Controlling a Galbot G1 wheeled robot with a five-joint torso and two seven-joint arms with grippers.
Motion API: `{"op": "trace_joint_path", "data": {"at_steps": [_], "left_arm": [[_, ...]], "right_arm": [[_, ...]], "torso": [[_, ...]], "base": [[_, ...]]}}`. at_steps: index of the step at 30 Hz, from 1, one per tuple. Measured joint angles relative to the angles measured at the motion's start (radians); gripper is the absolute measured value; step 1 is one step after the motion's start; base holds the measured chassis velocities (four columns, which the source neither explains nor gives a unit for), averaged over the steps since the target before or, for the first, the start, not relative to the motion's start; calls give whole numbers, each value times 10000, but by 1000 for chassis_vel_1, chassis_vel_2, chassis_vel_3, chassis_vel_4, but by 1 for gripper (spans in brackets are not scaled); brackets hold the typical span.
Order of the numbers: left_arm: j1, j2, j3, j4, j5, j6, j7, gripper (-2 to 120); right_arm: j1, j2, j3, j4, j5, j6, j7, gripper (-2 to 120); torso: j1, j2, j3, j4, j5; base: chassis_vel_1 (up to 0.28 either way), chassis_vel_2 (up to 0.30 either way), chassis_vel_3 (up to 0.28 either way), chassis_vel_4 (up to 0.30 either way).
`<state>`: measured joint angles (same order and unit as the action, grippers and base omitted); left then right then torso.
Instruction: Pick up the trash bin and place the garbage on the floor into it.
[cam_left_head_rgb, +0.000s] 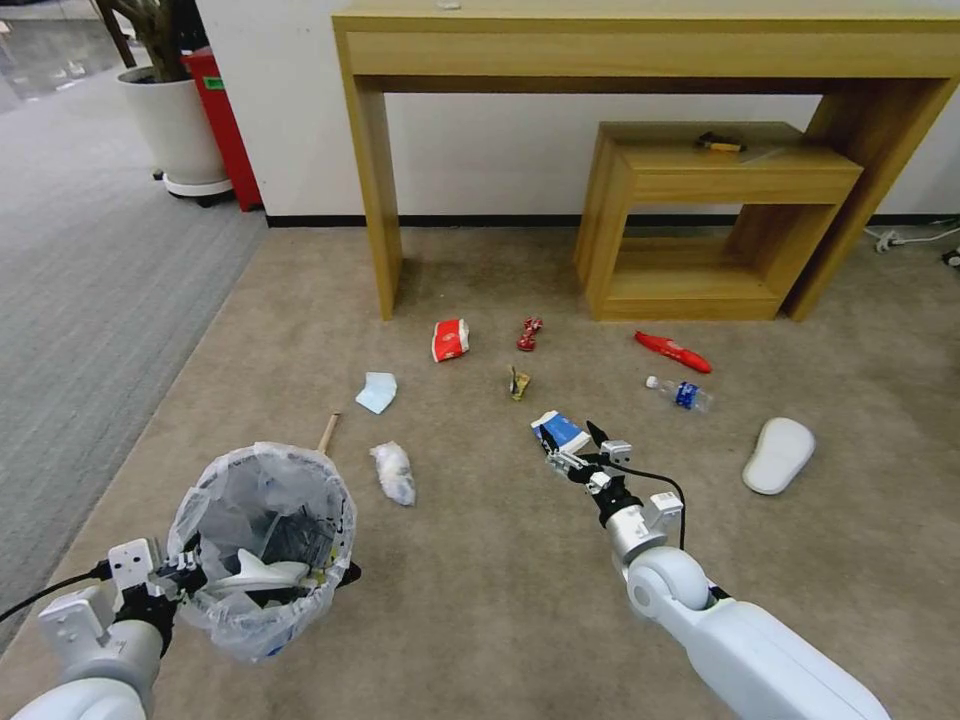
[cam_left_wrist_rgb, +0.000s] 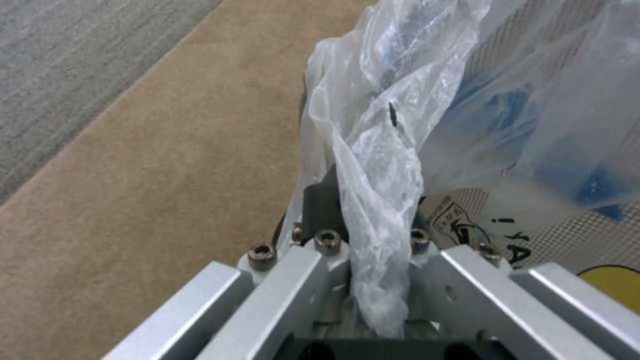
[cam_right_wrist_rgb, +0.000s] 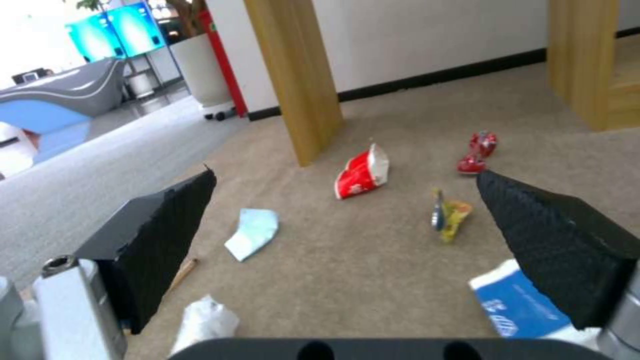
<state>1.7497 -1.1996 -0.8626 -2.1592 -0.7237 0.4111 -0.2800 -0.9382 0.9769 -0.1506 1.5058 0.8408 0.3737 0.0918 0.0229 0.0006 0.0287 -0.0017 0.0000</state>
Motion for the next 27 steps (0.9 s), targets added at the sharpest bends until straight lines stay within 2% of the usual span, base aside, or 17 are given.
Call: {"op": "trace_joint_path", "data": {"at_steps": [27], "left_arm": [[120, -273, 32, 12, 288, -157, 129, 0]], "right_arm": [[-237, 60, -81, -67, -599, 384, -197, 100]], "torso": [[0, -1, 0, -1, 0]], "base": [[102, 97, -101, -102]]}}
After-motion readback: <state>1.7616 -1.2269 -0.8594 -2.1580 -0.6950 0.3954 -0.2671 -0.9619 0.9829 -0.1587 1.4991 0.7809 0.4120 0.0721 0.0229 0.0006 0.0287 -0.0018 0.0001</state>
